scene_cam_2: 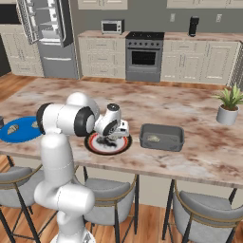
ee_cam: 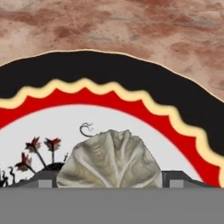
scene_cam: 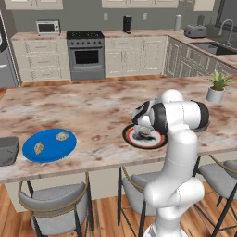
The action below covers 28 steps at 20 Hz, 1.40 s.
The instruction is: Place two dumplings into each of the tupperware containers and then place the containers in the fridge.
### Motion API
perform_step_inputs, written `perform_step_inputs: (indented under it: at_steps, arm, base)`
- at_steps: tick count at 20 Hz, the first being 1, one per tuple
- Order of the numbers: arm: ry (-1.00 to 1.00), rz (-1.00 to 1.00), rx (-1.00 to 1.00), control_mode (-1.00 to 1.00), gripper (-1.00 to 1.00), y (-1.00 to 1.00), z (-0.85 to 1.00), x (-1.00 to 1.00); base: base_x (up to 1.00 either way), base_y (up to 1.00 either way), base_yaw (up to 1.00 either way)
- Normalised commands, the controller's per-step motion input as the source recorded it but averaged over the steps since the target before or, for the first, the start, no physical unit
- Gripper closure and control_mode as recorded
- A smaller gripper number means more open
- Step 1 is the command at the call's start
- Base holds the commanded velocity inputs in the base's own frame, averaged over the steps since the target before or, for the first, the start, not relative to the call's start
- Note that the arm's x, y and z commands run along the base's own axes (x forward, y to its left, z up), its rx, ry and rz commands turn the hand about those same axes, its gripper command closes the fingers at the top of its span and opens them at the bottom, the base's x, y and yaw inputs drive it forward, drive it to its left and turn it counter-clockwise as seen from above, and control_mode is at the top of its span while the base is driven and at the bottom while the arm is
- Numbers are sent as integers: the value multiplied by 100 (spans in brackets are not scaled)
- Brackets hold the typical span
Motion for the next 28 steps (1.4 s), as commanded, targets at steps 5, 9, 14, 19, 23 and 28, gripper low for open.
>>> perform_step_inputs:
  at_steps: [5, 9, 14, 19, 23, 28]
  arm:
    - [0, 0, 0, -100, 100, -6, 33, 0]
    - [0, 0, 0, -100, 100, -39, 41, -2]
    - [0, 0, 0, -100, 100, -70, 29, -14]
    - [0, 0, 0, -100, 100, -78, 17, -22]
    - [0, 0, 0, -100, 100, -68, 11, -5]
    - [4, 0, 0, -100, 100, -61, 16, 2]
  base:
    - [0, 0, 0]
    - [0, 0, 0]
    - [0, 0, 0]
    - [0, 0, 0]
    - [0, 0, 0]
    - [0, 0, 0]
